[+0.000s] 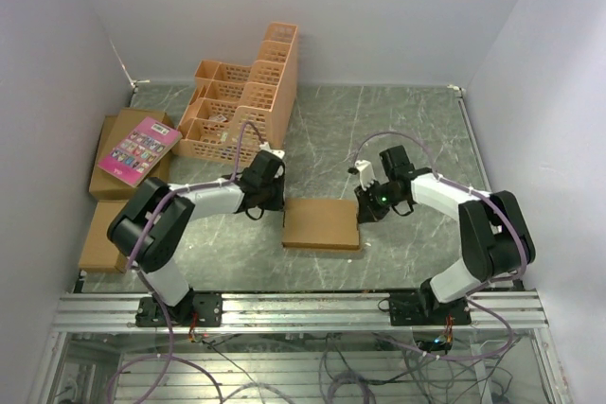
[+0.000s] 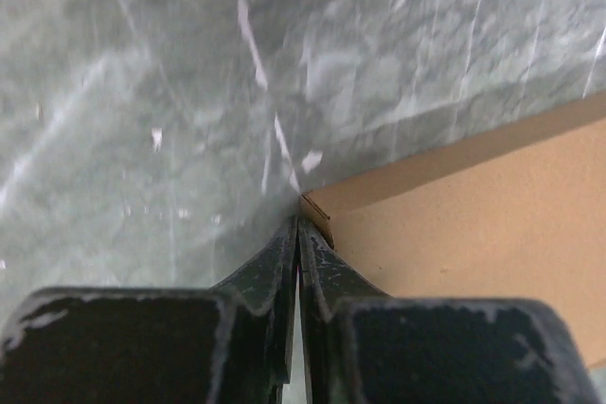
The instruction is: Fold the paper box
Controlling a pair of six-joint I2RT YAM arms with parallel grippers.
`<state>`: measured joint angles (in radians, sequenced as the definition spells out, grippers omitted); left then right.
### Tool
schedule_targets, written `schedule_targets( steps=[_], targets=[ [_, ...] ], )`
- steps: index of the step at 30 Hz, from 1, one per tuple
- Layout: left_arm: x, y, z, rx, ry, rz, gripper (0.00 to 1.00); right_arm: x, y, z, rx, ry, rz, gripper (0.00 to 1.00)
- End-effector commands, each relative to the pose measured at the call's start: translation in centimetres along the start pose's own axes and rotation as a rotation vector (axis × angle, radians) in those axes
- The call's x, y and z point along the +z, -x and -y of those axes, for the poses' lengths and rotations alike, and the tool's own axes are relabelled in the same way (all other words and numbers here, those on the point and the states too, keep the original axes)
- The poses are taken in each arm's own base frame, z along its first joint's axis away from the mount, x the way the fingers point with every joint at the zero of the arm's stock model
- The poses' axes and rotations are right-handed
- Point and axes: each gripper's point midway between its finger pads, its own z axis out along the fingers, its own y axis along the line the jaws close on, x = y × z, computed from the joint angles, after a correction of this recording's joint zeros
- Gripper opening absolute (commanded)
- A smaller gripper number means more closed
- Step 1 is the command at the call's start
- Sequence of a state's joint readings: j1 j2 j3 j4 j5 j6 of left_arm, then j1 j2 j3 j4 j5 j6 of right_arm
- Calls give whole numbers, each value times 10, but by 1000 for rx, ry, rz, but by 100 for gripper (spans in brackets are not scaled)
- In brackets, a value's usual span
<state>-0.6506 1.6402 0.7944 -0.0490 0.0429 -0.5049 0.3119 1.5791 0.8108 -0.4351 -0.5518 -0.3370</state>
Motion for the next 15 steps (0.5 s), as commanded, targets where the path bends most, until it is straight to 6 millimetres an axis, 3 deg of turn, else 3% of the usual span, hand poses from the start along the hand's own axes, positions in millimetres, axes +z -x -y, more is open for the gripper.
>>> schedule_targets(
  steps=[1, 4, 8, 12, 15],
  targets=[
    [14, 18, 38, 99, -126, 24, 15, -5, 30, -10, -15, 24, 116, 8],
    [5, 22, 32, 120, -87, 45, 19, -18, 38, 6, 9, -3, 154, 9],
    [-27, 18, 14, 154, -20, 78, 33, -42, 53, 19, -41, -54, 234, 13],
    [-68, 18, 19, 229, -64, 100, 40, -51, 59, 7, -128, -7, 261, 21],
    [-98, 31, 46, 326, -141, 173, 43, -50, 64, 10, -142, 7, 252, 25]
  ],
)
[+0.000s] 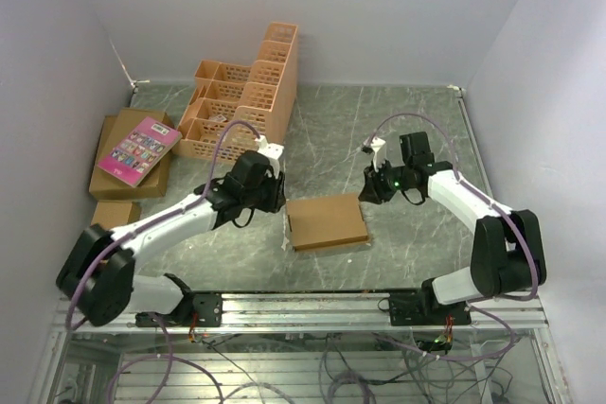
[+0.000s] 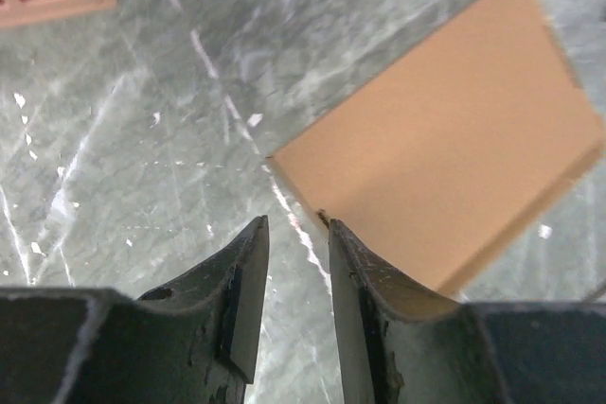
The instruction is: Fold the paper box
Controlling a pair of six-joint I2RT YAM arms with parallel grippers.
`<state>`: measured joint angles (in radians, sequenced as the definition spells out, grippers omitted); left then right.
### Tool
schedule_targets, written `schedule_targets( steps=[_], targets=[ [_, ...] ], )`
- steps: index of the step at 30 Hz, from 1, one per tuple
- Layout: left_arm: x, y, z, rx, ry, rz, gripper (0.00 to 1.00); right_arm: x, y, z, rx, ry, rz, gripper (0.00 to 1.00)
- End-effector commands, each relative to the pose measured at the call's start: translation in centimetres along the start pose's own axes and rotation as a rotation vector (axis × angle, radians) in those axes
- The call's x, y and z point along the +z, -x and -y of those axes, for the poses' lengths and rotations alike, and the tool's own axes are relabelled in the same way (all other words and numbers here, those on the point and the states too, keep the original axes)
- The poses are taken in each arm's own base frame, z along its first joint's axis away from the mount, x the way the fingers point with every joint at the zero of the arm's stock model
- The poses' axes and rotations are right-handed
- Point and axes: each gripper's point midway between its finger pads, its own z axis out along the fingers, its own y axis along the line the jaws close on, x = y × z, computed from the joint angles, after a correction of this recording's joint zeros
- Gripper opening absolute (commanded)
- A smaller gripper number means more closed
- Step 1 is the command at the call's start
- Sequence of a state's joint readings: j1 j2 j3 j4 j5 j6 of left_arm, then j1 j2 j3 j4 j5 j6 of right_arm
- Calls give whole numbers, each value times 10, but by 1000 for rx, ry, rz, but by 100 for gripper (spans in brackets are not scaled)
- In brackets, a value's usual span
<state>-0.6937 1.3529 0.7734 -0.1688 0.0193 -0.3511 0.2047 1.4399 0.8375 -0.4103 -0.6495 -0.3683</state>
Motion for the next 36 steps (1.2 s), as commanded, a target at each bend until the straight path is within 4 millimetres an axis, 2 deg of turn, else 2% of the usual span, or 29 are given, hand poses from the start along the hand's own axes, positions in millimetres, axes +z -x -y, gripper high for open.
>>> schedule_targets(
  steps=[1, 5, 7, 9, 12, 16, 18, 21, 24, 30, 36],
  targets=[
    [-35, 23, 32, 170, -102, 72, 43, 0, 22, 0, -76, 56, 34, 25],
    [-62, 50, 63, 384, -179, 183, 45, -3, 33, -4, -100, 113, 52, 27],
    [-79, 43, 88, 583, -307, 250, 52, -7, 38, -6, -124, 117, 71, 28],
    [-87, 29, 100, 761, -399, 311, 64, -11, 40, -8, -130, 120, 93, 31],
    [-97, 10, 101, 954, -468, 408, 99, -19, 41, -15, -134, 156, 120, 33],
    [-91, -20, 92, 1106, -494, 380, 99, -27, 39, -28, -185, 214, 151, 42],
    [-88, -27, 91, 1157, -483, 374, 99, -29, 40, -34, -198, 233, 167, 46],
    [-81, -36, 96, 1234, -478, 382, 100, -29, 41, -37, -192, 244, 181, 46],
    [-64, -48, 90, 1313, -406, 321, 99, -27, 39, -38, -174, 264, 173, 47],
    [-43, -55, 92, 1359, -363, 304, 99, -23, 33, -36, -150, 275, 156, 46],
    [-27, -69, 92, 1318, -368, 242, 98, -22, 29, -39, -142, 283, 157, 46]
  ],
)
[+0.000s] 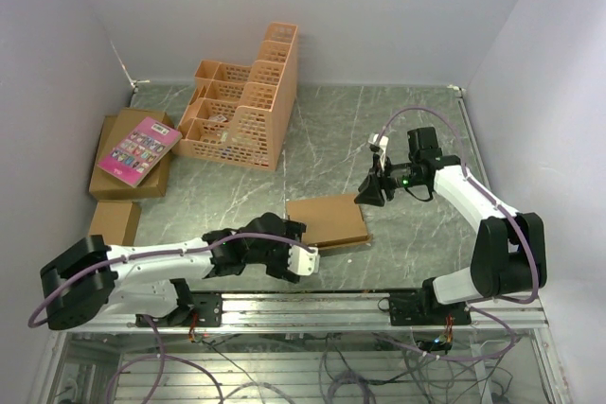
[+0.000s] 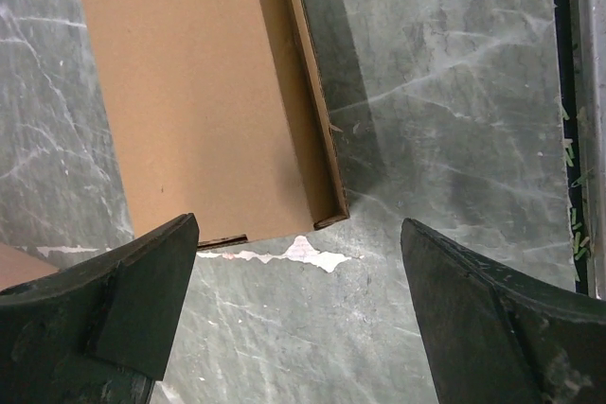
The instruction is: Fold the paper box
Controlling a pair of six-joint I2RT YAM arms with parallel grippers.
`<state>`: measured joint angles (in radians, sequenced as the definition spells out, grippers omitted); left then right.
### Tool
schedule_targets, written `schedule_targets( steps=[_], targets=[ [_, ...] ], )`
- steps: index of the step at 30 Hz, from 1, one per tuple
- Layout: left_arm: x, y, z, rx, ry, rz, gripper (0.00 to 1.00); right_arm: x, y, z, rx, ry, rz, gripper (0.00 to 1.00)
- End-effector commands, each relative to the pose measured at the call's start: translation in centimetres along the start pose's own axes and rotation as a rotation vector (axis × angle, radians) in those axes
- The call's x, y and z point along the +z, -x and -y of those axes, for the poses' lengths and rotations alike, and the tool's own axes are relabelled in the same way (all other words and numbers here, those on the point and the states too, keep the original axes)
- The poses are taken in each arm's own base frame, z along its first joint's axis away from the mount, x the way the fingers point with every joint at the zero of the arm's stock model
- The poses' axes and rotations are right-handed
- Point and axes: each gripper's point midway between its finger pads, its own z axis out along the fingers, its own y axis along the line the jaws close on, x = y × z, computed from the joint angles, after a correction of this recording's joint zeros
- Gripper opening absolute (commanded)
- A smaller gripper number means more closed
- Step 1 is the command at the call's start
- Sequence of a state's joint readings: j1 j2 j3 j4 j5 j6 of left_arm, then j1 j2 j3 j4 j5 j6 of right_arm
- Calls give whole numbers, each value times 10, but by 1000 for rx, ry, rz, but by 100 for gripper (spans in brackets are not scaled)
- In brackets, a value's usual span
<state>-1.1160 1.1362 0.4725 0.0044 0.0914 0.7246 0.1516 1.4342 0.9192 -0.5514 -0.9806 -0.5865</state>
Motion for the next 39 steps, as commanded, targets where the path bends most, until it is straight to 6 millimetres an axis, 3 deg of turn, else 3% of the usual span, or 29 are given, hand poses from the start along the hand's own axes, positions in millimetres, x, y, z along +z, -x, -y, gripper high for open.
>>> schedule_targets(
  steps=[1, 8, 19, 25, 31, 36, 39],
  targets=[
    [8, 11, -13, -9, 66, 29, 98, 0, -2, -4, 4, 17, 14, 46],
    [14, -2, -18, -18, 124, -38, 96, -1, -1, -7, 8, 28, 21, 46],
    [27, -11, -8, 10, 73, -100, 88, -2, 6, -13, 54, 20, 70, 44],
    [31, -12, -5, 7, 49, -117, 77, -9, 12, -9, 214, -131, 143, 42],
    [33, -12, -4, -4, 37, -130, 69, -38, 3, 8, 336, -436, 138, 40],
    [33, -12, -3, -6, 32, -134, 65, -55, 12, -1, 317, -484, 139, 37],
    [33, -12, -2, -7, 24, -134, 65, -56, 16, -2, 394, -498, 173, 36]
  ],
)
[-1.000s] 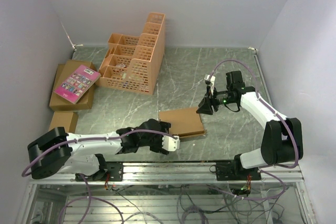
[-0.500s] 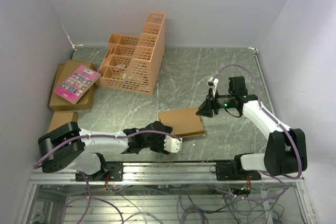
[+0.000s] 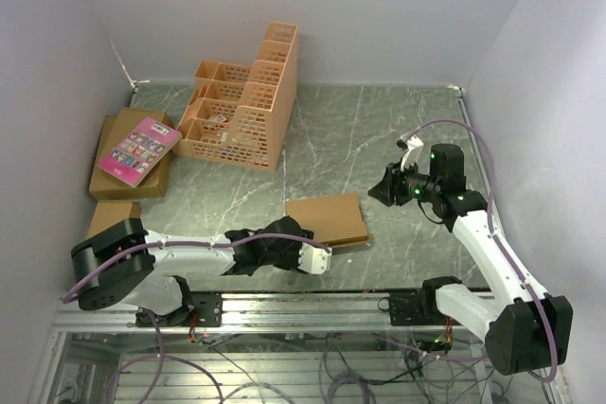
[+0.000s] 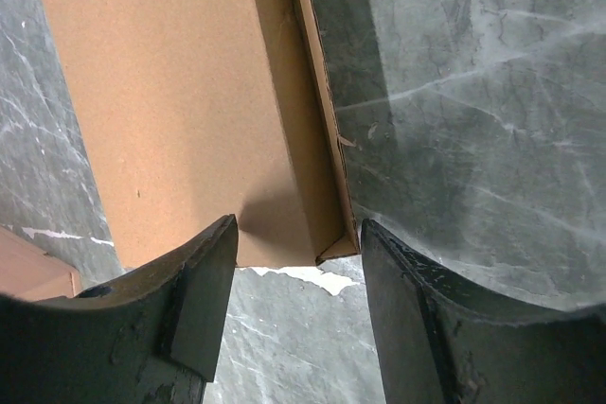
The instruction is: Fold the paper box
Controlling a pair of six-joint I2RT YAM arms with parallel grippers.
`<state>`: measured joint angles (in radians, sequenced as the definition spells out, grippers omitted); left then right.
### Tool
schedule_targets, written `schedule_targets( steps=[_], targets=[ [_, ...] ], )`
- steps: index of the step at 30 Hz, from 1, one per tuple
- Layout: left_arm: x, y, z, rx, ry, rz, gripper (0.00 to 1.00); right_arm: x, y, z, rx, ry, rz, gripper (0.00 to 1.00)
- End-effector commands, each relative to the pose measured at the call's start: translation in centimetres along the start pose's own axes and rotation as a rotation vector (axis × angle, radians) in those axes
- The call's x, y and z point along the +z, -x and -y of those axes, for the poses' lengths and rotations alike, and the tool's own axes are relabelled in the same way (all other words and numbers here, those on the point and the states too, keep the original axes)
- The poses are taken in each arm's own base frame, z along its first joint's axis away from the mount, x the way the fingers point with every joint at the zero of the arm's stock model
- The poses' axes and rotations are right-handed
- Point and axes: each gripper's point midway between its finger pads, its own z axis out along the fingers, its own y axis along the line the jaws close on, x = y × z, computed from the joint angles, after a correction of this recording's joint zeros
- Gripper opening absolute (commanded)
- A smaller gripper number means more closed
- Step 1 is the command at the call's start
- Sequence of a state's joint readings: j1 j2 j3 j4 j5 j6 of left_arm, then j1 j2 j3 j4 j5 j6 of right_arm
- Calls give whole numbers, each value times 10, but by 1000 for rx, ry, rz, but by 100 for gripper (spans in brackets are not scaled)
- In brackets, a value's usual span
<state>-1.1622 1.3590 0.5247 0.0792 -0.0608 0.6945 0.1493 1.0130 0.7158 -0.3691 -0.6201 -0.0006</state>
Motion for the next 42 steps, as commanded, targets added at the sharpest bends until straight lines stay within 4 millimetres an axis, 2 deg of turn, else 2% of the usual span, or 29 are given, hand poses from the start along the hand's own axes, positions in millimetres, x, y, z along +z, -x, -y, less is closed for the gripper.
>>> schedule_targets(
  steps=[1, 4, 6, 9, 10, 12, 15, 17, 18, 20, 22, 24, 26, 28, 30, 33, 34, 36, 38, 40, 42],
  targets=[
    [1, 10, -3, -2, -2, 16, 66, -5, 5, 4, 140, -66, 5, 36],
    [1, 9, -2, 0, -7, 10, 67, -1, -1, -10, 209, 18, -42, 37],
    [2, 9, -2, -1, -10, 9, 66, 1, 0, -19, 171, 92, -56, 37],
    [2, 7, -2, -4, -6, -3, 64, -9, 27, -30, 35, 192, 36, 40],
    [3, 7, -3, -4, -6, -5, 64, -16, 36, -35, -44, 221, 75, 44],
    [3, 7, -3, -5, -6, -10, 62, -23, 41, -35, -164, 209, 101, 58],
    [4, 6, -2, -8, -8, -14, 60, -22, 21, -27, -90, 152, 57, 78],
    [5, 7, -2, -12, -11, -16, 59, -20, 19, -22, -22, 117, 60, 81],
    [5, 7, -2, -15, -12, -17, 58, -16, 22, -15, 79, 72, 74, 76],
    [5, 7, -2, -16, -12, -18, 58, -9, 10, -3, 294, -5, 19, 67],
    [5, 5, -2, -14, -14, -22, 58, -1, -19, 15, 517, -142, -83, 62],
    [5, 6, -2, -15, -13, -21, 58, 1, -58, 26, 641, -240, -220, 58],
    [5, 6, -1, -13, -17, -23, 58, 2, -86, 24, 723, -261, -301, 52],
    [6, 6, -1, -12, -23, -27, 57, -4, -82, 23, 702, -270, -260, 47],
    [7, 5, 0, -10, -31, -31, 57, -8, -79, 20, 712, -277, -249, 46],
    [9, 5, 1, -10, -42, -38, 56, -20, -113, 18, 768, -346, -338, 44],
    [10, 5, 2, -10, -46, -41, 56, -23, -126, 17, 779, -369, -364, 41],
    [10, 4, 3, -8, -50, -46, 55, -26, -140, 15, 808, -387, -383, 34],
    [10, 5, 2, -11, -51, -47, 55, -23, -144, 11, 841, -369, -386, 28],
    [10, 4, 3, -13, -55, -47, 55, -21, -146, 18, 841, -402, -373, 25],
    [11, 5, 4, -12, -58, -46, 55, -17, -138, 26, 806, -414, -328, 24]
  ],
)
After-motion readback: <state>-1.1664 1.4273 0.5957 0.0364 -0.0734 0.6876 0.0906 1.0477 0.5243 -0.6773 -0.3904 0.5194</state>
